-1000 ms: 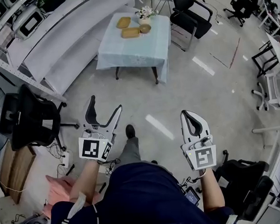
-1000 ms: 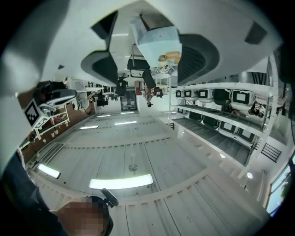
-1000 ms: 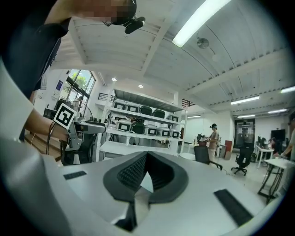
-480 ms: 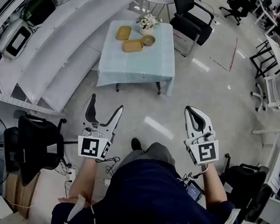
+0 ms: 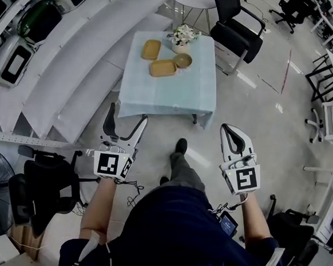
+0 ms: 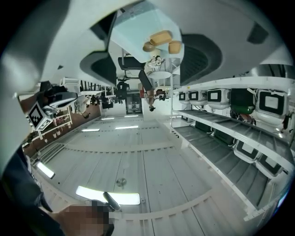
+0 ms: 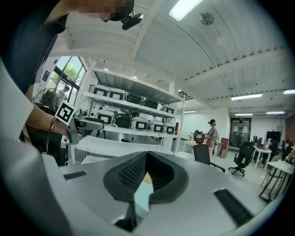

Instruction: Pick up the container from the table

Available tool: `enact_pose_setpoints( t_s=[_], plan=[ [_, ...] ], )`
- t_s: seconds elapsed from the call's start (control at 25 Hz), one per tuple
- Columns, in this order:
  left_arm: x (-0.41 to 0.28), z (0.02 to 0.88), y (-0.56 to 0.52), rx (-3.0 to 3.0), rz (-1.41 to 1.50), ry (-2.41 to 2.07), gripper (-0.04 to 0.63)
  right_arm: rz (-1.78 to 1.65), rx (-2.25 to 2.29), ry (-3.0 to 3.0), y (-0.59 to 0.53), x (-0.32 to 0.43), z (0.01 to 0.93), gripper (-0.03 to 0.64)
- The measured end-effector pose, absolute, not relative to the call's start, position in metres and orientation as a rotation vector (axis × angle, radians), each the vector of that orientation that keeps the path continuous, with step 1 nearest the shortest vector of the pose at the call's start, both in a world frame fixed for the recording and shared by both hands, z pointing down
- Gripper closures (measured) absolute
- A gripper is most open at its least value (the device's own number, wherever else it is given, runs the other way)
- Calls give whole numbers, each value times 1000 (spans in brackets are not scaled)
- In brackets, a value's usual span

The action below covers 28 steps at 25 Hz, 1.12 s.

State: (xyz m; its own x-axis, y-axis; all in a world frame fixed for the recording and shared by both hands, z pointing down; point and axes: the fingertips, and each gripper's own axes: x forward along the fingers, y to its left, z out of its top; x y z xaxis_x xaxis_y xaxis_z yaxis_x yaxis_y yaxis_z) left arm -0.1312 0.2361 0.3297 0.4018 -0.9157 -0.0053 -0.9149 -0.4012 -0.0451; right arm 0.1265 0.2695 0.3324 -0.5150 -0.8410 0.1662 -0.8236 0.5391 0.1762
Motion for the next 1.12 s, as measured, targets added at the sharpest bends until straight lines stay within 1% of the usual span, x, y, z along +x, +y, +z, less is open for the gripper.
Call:
enact_pose_setpoints(
  t_s=[0.24,0.48,0.6,0.84,1.12],
  plan=[
    [-118,339,124,-2586,-86,1718,167,-47,1364,-2579,162,137,345,618],
    [-122,375,22,-2601,-116,1788,167,-43,1307,-2580,78,137,356,618],
    [-130,396,-19,-2626,-138,1794,167,-32,1298,-2557,50,132,364,618],
    [-152,454,-101,-2662,-293,1769,168,-20,1331,-2506,8,119,380,618],
    [-161,531,-181,-2771,-438,1694,169,18,1371,-2427,-24,105,402,618]
  ],
)
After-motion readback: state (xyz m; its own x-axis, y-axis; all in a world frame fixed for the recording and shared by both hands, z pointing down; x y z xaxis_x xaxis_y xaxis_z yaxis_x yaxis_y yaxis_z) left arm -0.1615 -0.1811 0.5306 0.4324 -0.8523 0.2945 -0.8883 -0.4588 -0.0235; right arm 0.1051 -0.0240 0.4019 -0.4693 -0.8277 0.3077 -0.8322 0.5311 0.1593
